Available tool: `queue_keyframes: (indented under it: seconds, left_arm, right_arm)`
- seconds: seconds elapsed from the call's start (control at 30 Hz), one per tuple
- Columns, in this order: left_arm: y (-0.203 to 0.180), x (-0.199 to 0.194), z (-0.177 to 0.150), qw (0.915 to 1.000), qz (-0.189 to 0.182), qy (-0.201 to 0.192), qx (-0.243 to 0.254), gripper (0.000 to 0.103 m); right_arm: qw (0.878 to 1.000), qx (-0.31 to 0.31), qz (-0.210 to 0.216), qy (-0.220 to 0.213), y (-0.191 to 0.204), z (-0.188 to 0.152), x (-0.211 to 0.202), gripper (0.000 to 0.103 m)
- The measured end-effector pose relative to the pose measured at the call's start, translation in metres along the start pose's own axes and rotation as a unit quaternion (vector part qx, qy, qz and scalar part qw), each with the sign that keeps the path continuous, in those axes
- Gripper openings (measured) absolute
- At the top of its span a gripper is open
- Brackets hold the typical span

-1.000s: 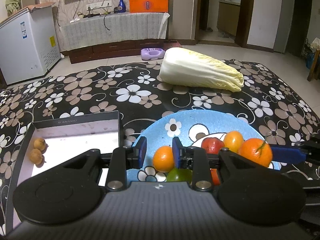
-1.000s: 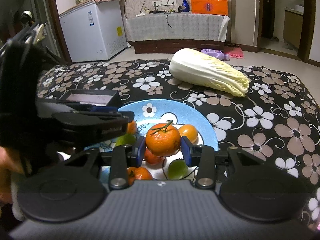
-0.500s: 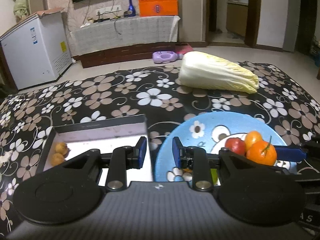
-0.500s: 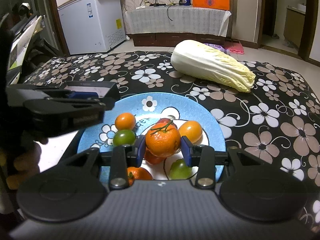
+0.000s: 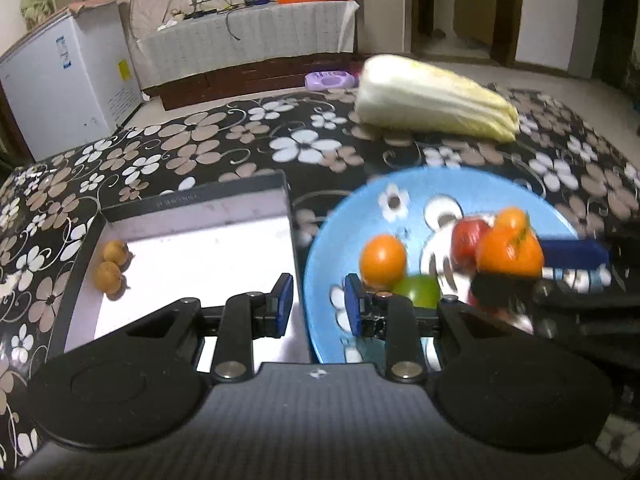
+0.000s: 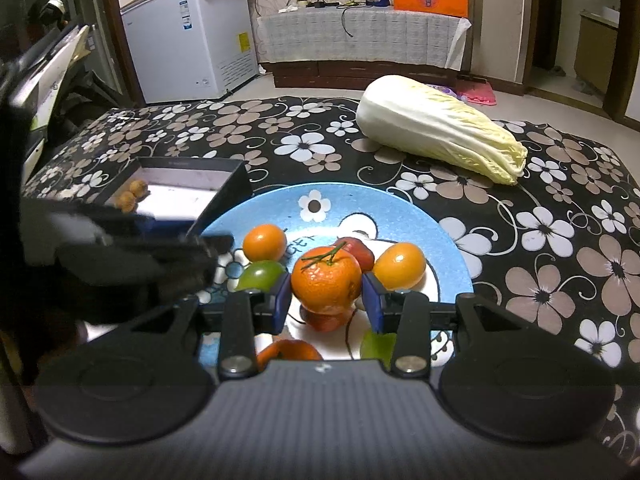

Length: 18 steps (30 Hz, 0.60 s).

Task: Organize fruits
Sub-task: 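Open the left gripper to drop its tangerine while the right gripper releases its tangerine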

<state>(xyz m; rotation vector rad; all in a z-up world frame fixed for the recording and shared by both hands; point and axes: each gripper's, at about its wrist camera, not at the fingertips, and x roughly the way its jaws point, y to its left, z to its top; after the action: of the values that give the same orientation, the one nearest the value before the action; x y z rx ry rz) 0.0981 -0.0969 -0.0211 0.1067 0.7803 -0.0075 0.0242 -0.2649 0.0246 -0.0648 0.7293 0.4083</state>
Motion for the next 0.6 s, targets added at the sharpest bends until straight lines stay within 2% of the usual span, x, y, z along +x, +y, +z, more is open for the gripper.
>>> queue_keyframes:
  seconds: [0.6]
  left_arm:
    - [0.006,-0.011,-0.017,0.9994,-0.024,0.014,-0.019,0.046]
  right_arm:
    - [1.0,-0.018,-0.017,0.011,0.004,-0.001,-0.004,0.042]
